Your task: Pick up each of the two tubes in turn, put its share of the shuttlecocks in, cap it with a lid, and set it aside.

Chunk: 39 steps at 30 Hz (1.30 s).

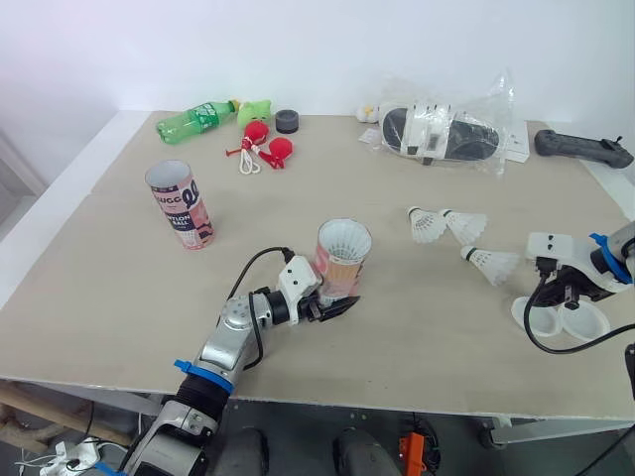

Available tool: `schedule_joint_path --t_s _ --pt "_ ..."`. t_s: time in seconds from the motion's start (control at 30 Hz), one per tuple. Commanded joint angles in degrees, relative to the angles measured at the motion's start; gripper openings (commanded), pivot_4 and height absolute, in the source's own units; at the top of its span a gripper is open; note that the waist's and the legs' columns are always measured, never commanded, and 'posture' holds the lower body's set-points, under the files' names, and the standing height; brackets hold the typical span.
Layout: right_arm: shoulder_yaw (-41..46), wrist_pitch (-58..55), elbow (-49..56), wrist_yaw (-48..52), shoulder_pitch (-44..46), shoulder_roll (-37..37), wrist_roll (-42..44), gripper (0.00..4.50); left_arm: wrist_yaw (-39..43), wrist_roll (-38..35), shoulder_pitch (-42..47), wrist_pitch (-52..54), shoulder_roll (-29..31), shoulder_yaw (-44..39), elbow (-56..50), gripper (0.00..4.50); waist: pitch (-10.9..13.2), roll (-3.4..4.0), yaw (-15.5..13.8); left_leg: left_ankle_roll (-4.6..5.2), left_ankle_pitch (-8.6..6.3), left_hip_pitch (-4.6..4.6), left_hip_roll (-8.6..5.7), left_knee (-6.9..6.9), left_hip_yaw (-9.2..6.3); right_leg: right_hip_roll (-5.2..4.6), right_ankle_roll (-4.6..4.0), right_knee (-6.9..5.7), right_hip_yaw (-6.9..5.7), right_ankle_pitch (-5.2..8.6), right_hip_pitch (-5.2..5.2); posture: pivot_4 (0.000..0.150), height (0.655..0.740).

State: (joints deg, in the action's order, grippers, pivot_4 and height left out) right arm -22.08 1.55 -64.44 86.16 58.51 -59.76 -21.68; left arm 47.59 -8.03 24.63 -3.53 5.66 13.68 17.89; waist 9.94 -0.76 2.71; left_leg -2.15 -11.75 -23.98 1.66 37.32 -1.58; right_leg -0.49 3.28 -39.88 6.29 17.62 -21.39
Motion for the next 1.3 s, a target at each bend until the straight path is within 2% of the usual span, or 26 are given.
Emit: schedule_joint_path --t_s 0.03,0.37,0.5,0.63,0.73,0.9,1.13,1.3 --pt "1.1 1.0 0.0 1.5 -0.5 -0.3 0.4 0.02 -0.4 -0.9 -0.2 -1.9 -0.5 -0.8 -0.3 3.13 0.0 0.00 0.0 0.00 0.00 0.00 0.00 0.00 0.00 0.00 0.00 0.00 0.00 0.00 0.00 0.150 0.7400" --pt "2.2 0.5 6.9 6.3 0.4 -4.3 5.0 0.02 0.4 -1.8 -0.1 -3.6 -1.5 -1.5 4.3 3.13 0.0 0.17 0.0 0.00 0.00 0.04 -0.02 -0.01 0.01 -0.01 0.00 0.00 0.02 0.00 0.02 0.150 0.7400" --pt "-0.6 -2.0 14.7 6.3 -1.0 -9.0 11.7 0.02 0.6 -1.8 0.3 -4.4 -1.8 -1.6 5.8 3.13 0.0 0.20 -0.1 0.00 0.00 0.07 -0.04 -0.02 0.00 -0.03 0.01 0.00 0.01 0.01 0.07 0.150 0.7400" --pt "-4.7 -7.2 28.3 6.3 -2.2 -17.4 23.3 0.02 0.7 -1.8 0.6 -4.9 -2.0 -1.6 7.0 3.13 0.0 0.39 0.0 0.00 0.00 0.08 -0.10 -0.03 0.01 -0.09 0.05 0.01 0.03 0.03 0.07 0.150 0.7400" --pt "-6.2 -11.5 35.1 6.3 -1.0 -20.6 29.7 0.02 0.8 -1.7 0.7 -5.3 -2.1 -1.6 7.6 3.13 0.0 0.45 0.1 0.00 0.00 0.14 -0.12 -0.04 0.02 -0.10 0.09 0.01 0.06 0.05 0.10 0.150 0.7400" --pt "-7.3 -12.5 36.8 6.3 -0.2 -20.5 29.7 0.02 0.9 -1.5 1.0 -5.6 -2.6 -1.7 8.3 3.13 0.0 0.40 0.2 -0.01 0.02 0.26 -0.11 -0.03 0.01 -0.07 0.44 0.01 0.08 0.24 0.17 0.150 0.7400" --pt "-4.8 -8.8 32.3 2.2 -12.9 -14.8 23.0 0.02 0.7 -2.2 1.8 -3.9 -2.5 -2.2 6.1 3.13 0.0 0.34 -0.1 -0.01 0.01 0.17 -0.12 -0.02 -0.02 -0.10 0.21 0.04 0.04 0.14 0.15 0.150 0.7400" --pt "-2.5 -6.0 26.8 -0.9 -13.8 -10.3 18.6 0.02 1.2 -2.1 1.6 -3.4 -1.7 -2.0 5.1 3.13 0.0 0.55 0.1 -0.01 0.02 0.20 -0.19 -0.03 0.02 -0.17 0.20 0.02 0.09 0.10 0.16 0.150 0.7400"
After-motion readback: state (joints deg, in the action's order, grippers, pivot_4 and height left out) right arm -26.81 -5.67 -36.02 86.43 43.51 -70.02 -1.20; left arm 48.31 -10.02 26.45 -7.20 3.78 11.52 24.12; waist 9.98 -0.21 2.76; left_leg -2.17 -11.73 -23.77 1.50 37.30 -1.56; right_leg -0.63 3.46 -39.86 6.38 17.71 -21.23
